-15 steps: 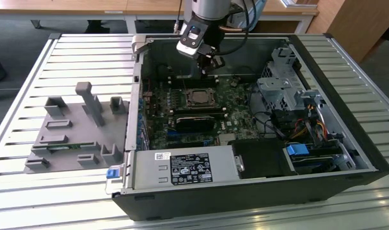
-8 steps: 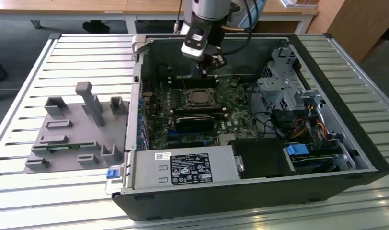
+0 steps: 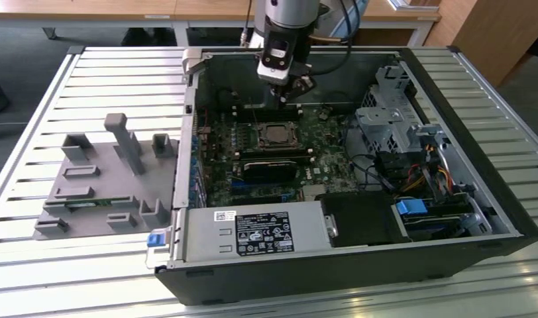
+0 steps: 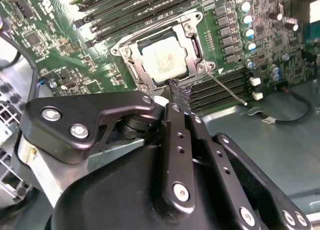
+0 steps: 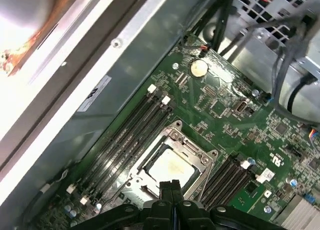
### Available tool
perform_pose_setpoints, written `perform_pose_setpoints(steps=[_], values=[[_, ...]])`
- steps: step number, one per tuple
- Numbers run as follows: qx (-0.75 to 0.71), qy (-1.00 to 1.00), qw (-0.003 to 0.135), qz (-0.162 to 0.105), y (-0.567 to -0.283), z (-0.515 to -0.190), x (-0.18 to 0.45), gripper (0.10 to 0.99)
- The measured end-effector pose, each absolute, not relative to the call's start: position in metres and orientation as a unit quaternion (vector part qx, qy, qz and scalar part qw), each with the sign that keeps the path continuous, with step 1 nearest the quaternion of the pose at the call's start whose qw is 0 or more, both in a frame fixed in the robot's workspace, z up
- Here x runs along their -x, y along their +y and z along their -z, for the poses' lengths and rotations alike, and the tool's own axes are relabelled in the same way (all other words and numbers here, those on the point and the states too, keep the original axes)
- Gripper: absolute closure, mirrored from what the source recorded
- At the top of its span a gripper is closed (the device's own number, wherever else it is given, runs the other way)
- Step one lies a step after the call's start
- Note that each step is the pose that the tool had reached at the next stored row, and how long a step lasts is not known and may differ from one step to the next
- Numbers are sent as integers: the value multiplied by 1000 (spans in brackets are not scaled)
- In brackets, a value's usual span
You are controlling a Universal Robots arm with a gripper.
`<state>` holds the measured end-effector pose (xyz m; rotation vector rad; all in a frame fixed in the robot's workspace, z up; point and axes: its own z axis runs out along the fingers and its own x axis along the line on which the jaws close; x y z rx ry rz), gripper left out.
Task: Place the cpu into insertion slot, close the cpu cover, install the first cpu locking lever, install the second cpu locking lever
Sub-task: 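Install the first cpu locking lever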
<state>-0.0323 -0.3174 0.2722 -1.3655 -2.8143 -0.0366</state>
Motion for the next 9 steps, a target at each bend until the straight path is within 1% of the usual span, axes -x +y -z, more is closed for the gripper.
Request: perform_pose_setpoints(steps=[9], values=[[399,-917,7,11,-317,-272,32,980]])
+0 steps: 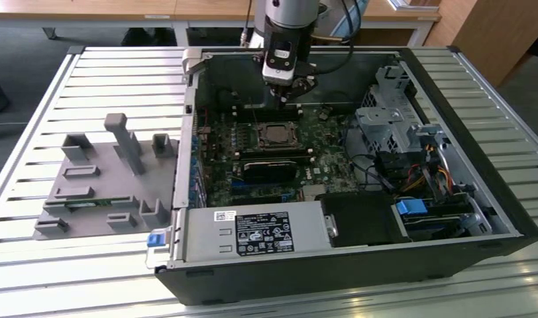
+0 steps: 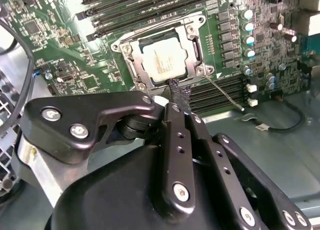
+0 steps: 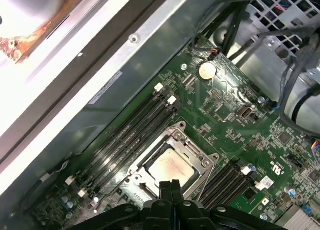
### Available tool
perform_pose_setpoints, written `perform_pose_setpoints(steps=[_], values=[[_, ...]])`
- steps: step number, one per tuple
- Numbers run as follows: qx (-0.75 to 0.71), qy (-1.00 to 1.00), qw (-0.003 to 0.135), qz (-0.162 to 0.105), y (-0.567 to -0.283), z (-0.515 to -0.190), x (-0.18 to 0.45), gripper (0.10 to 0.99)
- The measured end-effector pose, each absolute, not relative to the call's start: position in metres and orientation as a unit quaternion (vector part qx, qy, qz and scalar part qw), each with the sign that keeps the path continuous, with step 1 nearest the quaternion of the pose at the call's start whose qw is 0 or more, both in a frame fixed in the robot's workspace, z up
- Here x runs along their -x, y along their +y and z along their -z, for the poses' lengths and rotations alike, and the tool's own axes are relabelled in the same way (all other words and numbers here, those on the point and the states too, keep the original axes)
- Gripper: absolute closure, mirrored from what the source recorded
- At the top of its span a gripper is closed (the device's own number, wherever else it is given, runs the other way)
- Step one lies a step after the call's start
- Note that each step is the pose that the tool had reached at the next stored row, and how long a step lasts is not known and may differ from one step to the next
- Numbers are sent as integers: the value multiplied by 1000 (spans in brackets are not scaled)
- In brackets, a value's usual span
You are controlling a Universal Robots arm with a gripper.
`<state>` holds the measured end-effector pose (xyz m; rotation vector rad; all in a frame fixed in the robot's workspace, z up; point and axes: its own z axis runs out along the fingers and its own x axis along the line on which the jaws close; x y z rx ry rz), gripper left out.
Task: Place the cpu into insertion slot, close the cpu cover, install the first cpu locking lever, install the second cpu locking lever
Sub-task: 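Install the first cpu locking lever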
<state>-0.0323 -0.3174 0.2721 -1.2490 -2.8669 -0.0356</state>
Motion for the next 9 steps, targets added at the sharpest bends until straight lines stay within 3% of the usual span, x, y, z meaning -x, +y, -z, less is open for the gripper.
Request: perform_pose_setpoints(steps=[9], values=[[330,-944,8,11,-317,-272,32,980]])
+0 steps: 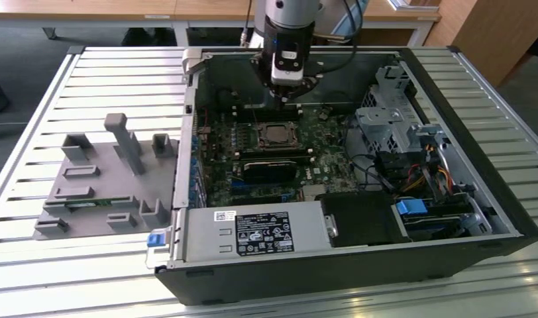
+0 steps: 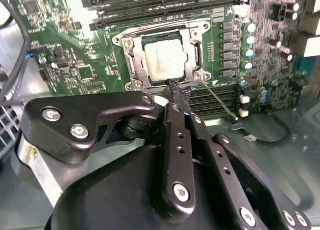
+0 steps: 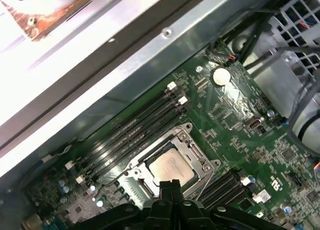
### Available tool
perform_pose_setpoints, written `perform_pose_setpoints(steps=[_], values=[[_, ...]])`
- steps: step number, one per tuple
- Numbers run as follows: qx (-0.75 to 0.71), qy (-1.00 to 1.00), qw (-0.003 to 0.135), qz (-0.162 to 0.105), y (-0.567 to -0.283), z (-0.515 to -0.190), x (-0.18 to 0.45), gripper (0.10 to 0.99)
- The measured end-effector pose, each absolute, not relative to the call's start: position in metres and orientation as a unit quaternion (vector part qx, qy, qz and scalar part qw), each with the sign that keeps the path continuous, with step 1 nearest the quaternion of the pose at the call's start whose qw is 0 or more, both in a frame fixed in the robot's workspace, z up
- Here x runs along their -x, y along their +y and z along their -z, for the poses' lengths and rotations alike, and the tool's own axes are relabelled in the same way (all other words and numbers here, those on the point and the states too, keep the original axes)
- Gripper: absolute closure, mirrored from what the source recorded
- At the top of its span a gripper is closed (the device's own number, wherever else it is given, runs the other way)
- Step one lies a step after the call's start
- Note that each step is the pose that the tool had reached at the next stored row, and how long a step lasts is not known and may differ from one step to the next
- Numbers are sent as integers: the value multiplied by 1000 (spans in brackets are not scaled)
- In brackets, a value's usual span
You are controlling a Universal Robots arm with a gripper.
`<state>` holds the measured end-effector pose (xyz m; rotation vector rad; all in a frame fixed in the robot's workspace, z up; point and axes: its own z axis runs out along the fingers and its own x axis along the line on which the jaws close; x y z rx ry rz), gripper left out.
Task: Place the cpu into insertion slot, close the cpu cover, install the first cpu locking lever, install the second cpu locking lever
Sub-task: 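Install the first cpu locking lever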
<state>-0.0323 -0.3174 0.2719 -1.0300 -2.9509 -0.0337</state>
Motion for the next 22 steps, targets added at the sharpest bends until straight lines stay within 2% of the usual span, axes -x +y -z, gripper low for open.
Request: perform_pose_setpoints(steps=[22], values=[[152,-988,9,10,-317,-270,32,980]])
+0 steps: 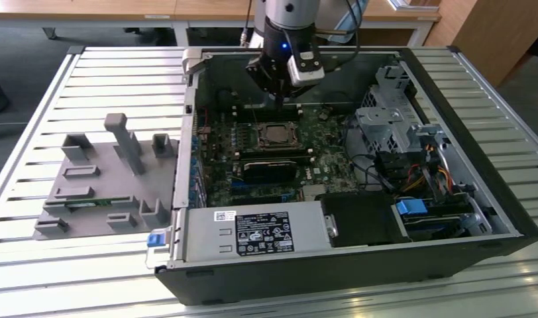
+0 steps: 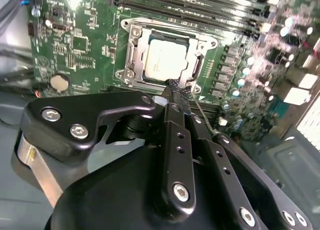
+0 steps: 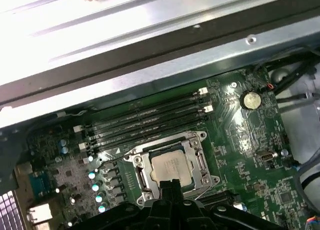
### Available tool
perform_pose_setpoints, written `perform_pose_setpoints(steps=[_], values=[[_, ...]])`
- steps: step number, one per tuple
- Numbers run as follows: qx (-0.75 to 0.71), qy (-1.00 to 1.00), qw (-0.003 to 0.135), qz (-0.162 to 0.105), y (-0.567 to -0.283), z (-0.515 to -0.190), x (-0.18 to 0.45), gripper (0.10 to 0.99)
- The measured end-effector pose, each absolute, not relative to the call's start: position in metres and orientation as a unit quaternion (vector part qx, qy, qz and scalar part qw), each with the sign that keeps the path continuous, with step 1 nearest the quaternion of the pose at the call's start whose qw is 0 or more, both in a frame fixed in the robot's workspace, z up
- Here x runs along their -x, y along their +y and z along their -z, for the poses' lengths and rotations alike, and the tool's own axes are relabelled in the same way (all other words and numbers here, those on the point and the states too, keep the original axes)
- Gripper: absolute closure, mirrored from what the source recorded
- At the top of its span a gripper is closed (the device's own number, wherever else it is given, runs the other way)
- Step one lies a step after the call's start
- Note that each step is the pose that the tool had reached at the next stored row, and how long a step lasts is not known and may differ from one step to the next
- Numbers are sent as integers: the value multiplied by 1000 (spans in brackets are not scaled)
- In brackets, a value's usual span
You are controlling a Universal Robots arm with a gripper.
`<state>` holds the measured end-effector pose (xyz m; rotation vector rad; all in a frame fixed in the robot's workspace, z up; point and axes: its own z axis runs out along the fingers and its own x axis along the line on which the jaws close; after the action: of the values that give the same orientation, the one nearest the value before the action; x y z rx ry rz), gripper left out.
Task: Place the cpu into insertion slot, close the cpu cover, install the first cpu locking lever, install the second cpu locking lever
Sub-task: 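Install the first cpu locking lever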
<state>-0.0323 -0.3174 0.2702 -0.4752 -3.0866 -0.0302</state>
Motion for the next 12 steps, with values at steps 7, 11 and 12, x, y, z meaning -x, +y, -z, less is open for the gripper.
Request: perform_pose_setpoints(steps=[7,11,12], values=[[89,-996,10,9,-317,-269,32,980],[56,-998,10,9,-317,-269,32,980],[50,-999,10,11,-317,-269,32,980]])
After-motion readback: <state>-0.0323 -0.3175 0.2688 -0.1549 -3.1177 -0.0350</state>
